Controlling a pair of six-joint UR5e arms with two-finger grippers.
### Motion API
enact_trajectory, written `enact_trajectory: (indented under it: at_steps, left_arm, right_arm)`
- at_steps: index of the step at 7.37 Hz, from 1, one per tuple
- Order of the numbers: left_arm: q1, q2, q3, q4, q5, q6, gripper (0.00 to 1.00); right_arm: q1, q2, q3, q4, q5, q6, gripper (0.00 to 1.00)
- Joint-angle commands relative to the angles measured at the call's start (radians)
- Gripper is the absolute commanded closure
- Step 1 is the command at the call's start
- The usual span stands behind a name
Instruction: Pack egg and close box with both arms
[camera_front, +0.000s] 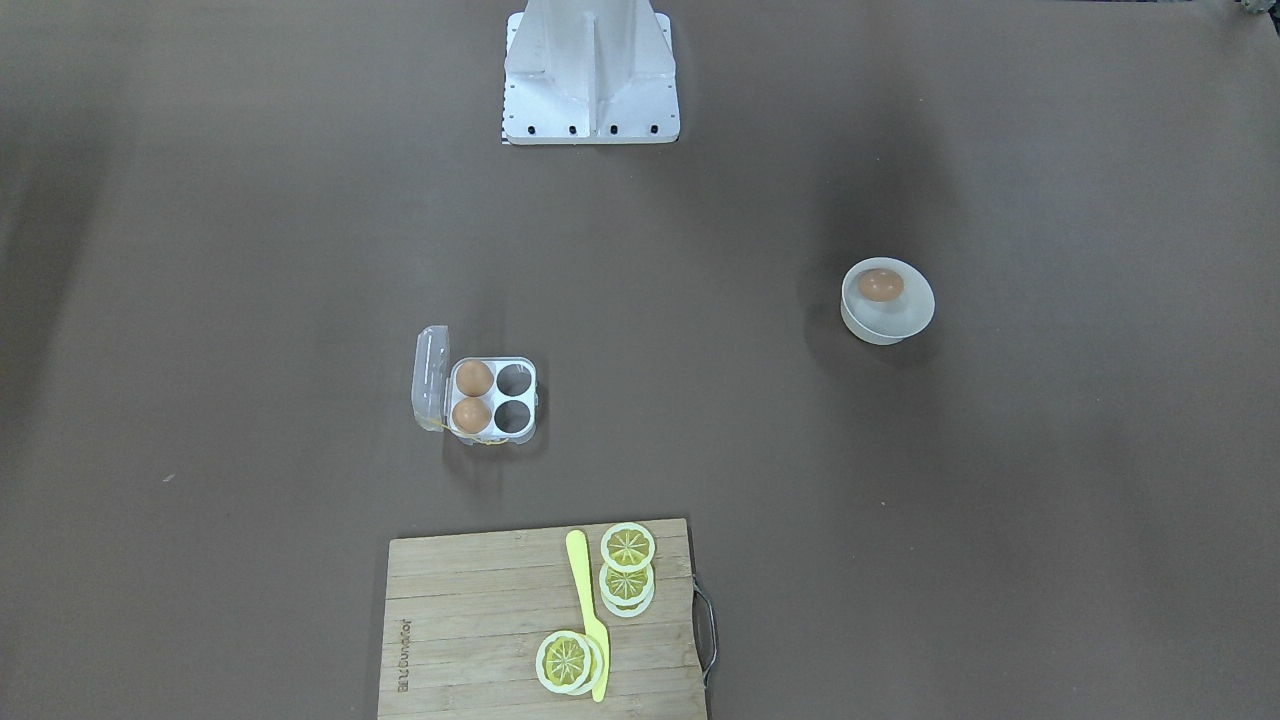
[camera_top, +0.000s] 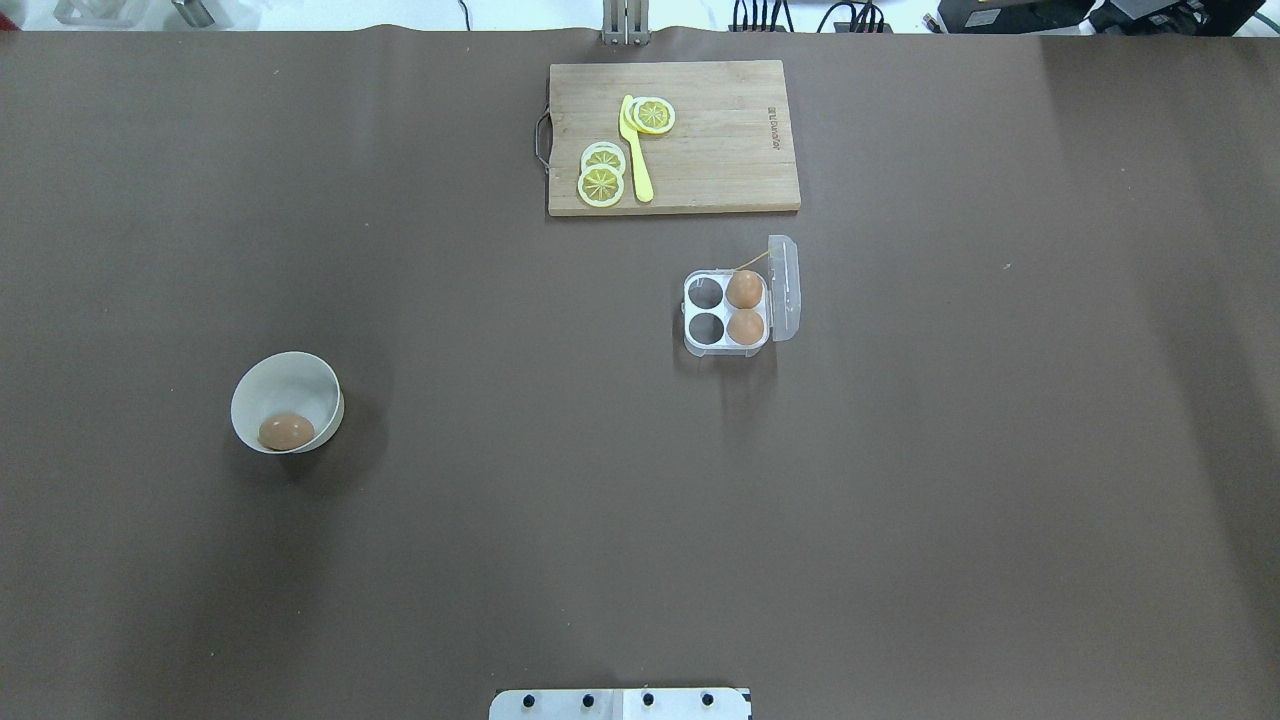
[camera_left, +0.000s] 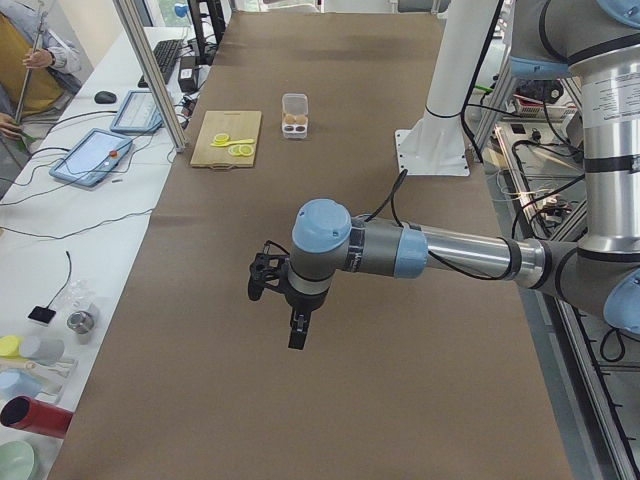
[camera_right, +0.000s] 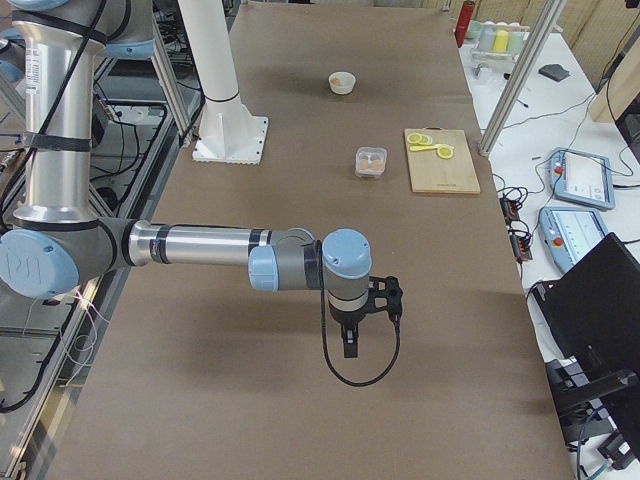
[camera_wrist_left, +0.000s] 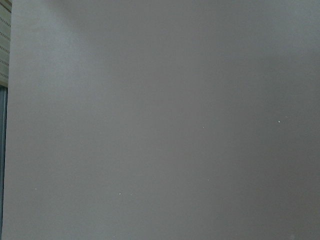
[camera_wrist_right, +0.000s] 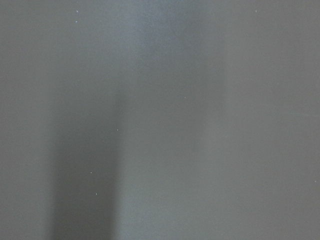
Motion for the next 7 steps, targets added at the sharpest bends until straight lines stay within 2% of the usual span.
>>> enact_trajectory:
  at_steps: [1, 5, 7]
  left_arm:
    - [0.003, 0.000, 0.004, 0.011, -0.004, -0.003, 0.02]
    - [0.004, 0.021, 0.001, 0.008, -0.017, -0.029, 0.03]
    - [0.004, 0.021, -0.001, 0.002, -0.071, -0.029, 0.03]
  right_arm:
    - [-0.010, 0.002, -0.011, -0.017, -0.002, 0.001, 0.00]
    - [-0.010, -0.011, -0.026, -0.006, 0.014, 0.001, 0.00]
    - [-0.010, -0.012, -0.018, -0.001, 0.014, 0.002, 0.00]
